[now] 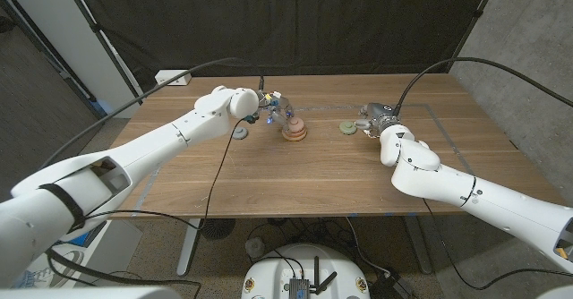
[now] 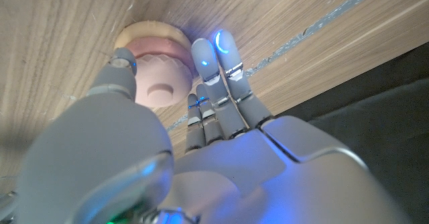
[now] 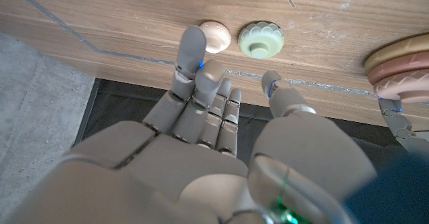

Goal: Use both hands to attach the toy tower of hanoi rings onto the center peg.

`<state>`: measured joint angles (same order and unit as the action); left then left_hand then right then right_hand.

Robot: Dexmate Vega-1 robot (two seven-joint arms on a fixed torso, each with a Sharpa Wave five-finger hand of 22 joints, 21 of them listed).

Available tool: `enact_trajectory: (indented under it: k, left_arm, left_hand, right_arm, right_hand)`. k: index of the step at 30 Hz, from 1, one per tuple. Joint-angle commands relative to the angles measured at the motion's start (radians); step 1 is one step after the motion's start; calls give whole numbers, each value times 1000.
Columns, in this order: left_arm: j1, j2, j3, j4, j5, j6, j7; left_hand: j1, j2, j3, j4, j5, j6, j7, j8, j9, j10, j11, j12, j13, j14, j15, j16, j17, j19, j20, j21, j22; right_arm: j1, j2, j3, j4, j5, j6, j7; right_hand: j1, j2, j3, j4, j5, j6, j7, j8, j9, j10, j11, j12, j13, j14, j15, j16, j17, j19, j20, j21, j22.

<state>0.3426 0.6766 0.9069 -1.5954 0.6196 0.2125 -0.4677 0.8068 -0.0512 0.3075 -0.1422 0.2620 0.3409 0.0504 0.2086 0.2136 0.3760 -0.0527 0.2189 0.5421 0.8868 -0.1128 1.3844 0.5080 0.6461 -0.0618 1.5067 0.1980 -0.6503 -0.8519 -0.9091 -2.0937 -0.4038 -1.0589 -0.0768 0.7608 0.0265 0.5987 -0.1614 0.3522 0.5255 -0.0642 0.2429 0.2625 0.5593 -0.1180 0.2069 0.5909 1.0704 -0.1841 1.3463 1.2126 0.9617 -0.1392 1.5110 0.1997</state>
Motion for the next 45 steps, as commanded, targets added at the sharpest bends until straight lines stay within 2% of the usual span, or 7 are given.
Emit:
enact_trajectory:
  k: [1, 3, 12, 18, 25, 31, 45]
  left_arm:
    - [101, 82, -80, -122, -22, 68, 56]
    - [119, 93, -95, -138, -30, 78, 68]
    - [242, 166, -189, -235, -90, 120, 169]
    - [328, 205, -246, -303, -112, 191, 238]
    - [406, 243, -304, -352, -155, 230, 317]
    - [449, 264, -338, -381, -174, 257, 374]
    - [529, 289, -387, -397, -231, 261, 491]
  left_hand:
    - [-4, 9, 1, -7, -7, 18, -6, 9, 0, 20, -7, 8, 0, 11, -105, 5, 3, 18, -138, 7, 3]
    - [-3, 11, 2, -8, -7, 19, -5, 9, 0, 21, -3, 8, 0, 15, -105, 7, 4, 17, -137, 8, 4]
    - [12, 23, 14, -16, -4, 53, -16, 16, -1, 57, -19, 19, 1, 19, -105, 6, 0, 20, -137, 11, 3]
    - [18, 31, 20, -17, -1, 70, -12, 20, -1, 80, -21, 26, 2, 26, -105, 8, 0, 24, -134, 13, 3]
    - [26, 39, 27, -19, 3, 86, -11, 22, -1, 94, -28, 27, 1, 31, -106, 9, 0, 30, -136, 18, 5]
    - [40, 46, 38, -23, 10, 112, -23, 25, -1, 123, -54, 31, -3, 38, -106, 9, -5, 36, -136, 20, 3]
    - [54, 47, 45, -28, 16, 125, -32, 24, -1, 134, -59, 30, -4, 48, -106, 15, -3, 38, -138, 25, 7]
  right_arm:
    - [-7, 7, 9, 6, -7, 27, -8]
    - [-13, 11, 14, 8, -3, 31, -10]
    - [-30, 20, 17, 0, -15, 45, -22]
    - [-26, 34, 8, 8, -28, 56, -22]
    - [-34, 52, 18, 14, -34, 66, -38]
    - [-44, 63, 30, 17, -35, 69, -52]
    - [-59, 54, 45, 3, -39, 55, -53]
  right_hand:
    - [-4, -2, 6, -3, 8, 4, 0, 6, 6, 10, 0, 0, 3, 4, -35, 5, 2, 10, -78, 6, 2]
    - [-5, -2, 6, -3, 9, 2, 0, 6, 8, 10, 0, 0, 3, 3, -35, 4, 1, 11, -78, 7, 3]
    - [-5, -4, 6, -4, 8, -11, 2, 2, 14, 10, 0, 0, 3, 2, -36, 4, 1, 11, -79, 7, 4]
    - [-5, -4, 7, -4, 9, -13, 4, 2, 16, 11, 1, 0, 3, -3, -36, 0, -4, 11, -79, 6, 3]
    - [-4, -5, 6, -5, 8, -13, 3, 2, 18, 11, 0, 0, 3, 3, -36, 5, 1, 11, -79, 6, 2]
    - [-4, -5, 6, -5, 8, -13, 1, 2, 19, 13, 1, 1, 3, -1, -36, 1, -4, 10, -79, 5, 2]
    - [-2, -5, 7, -5, 8, -8, 1, 3, 21, 15, 2, 2, 4, 3, -36, 3, -2, 11, -79, 6, 3]
